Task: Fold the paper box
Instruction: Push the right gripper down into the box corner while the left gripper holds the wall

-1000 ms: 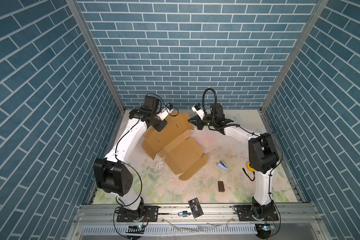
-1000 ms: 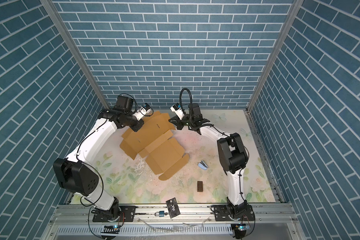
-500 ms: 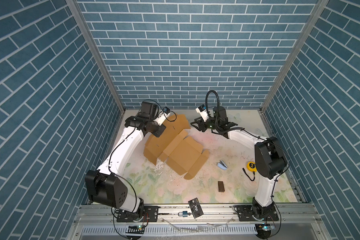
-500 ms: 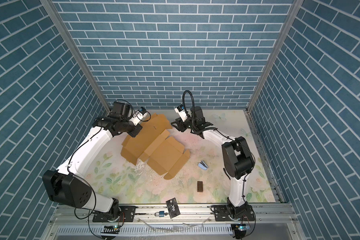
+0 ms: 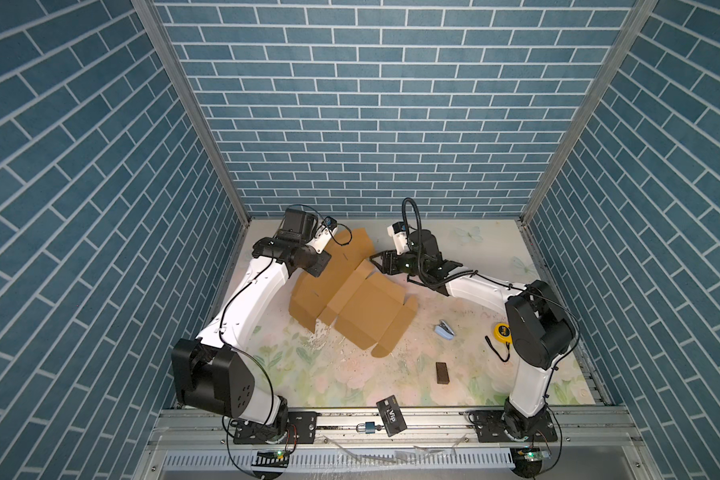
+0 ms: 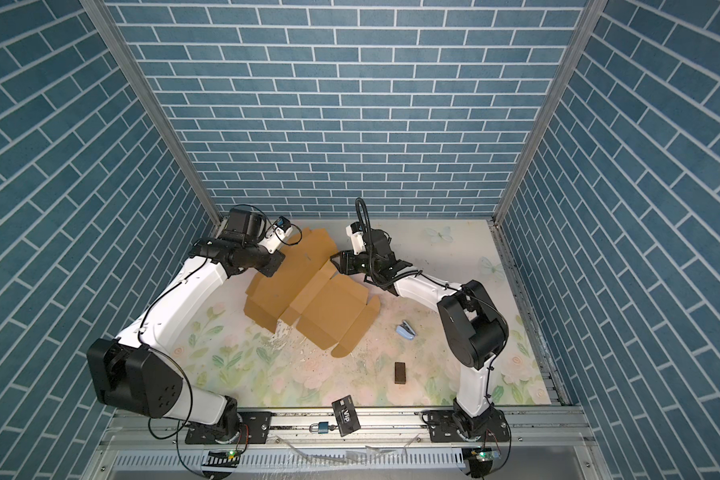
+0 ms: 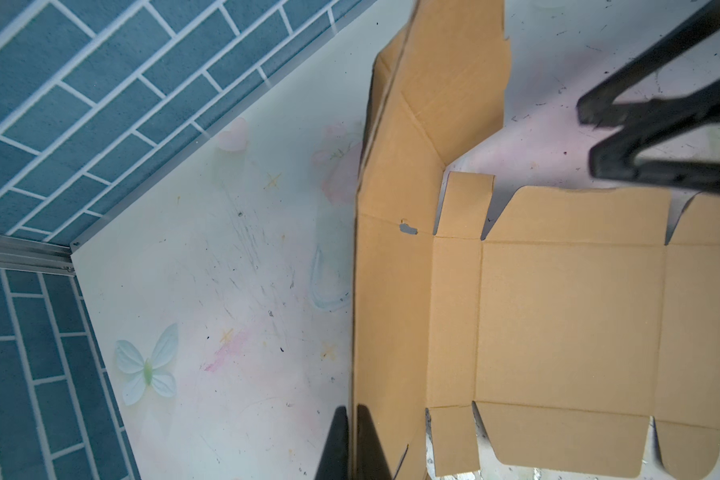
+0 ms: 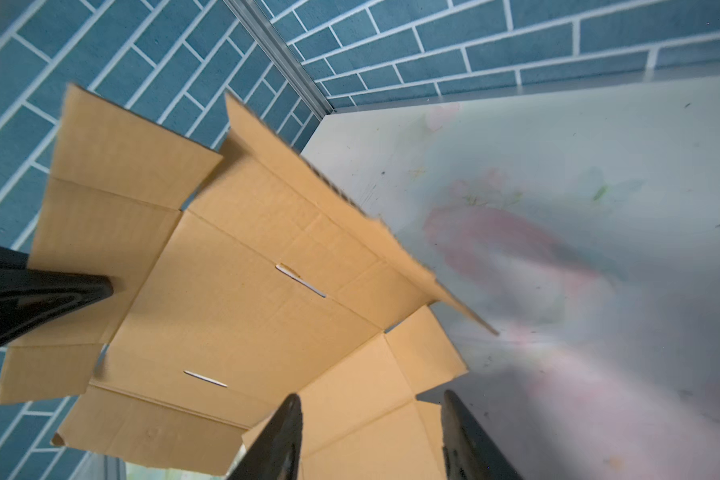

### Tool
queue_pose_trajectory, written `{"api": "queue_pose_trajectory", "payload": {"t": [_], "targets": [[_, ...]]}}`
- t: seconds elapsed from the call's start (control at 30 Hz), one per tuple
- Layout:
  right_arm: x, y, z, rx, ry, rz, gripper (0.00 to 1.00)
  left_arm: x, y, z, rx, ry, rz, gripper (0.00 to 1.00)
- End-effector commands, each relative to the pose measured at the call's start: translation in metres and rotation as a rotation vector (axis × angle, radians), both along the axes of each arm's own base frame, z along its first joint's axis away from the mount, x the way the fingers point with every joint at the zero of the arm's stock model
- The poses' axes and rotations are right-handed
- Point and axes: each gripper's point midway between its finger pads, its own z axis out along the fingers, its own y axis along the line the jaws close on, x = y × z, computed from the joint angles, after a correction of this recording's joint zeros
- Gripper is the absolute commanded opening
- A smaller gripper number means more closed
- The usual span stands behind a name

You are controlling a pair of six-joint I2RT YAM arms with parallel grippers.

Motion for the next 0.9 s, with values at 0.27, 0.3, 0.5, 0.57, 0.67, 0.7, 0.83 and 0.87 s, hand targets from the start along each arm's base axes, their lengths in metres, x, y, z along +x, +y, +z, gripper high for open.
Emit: {"api": "queue_pose_trajectory", "payload": {"t": [0.27,0.3,0.5,0.57,0.67,0.7,0.83,0.87], "targets": [[0.011,0.008,-0.047,0.096,0.147,-0.108,0.5,0.002,-0.002,0.0,-0.037,0.0,0.013,0.0],[0.012,0.008,-0.046,0.103,0.141,-0.109,0.5,0.002,-0.003,0.0,-0.042,-0.001,0.011,0.0],[0.007,0.013,-0.033,0.134,0.155,-0.083,0.43,0.002,-0.005,0.0,-0.063,0.005,0.013,0.0],[0.006,0.011,-0.032,0.136,0.146,-0.093,0.43,0.001,-0.006,0.003,-0.07,-0.002,0.009,0.0],[0.007,0.008,-0.044,0.128,0.162,-0.11,0.43,-0.003,-0.012,-0.001,-0.097,0.012,-0.023,0.0],[0.009,0.007,-0.048,0.128,0.168,-0.122,0.43,-0.005,-0.014,0.0,-0.105,0.018,-0.033,0.0],[0.019,0.005,-0.046,0.163,0.122,-0.153,0.46,-0.008,-0.018,0.005,-0.128,0.016,-0.057,0.0],[0.022,0.004,-0.046,0.166,0.114,-0.157,0.47,-0.009,-0.018,0.005,-0.13,0.017,-0.061,0.0]]}}
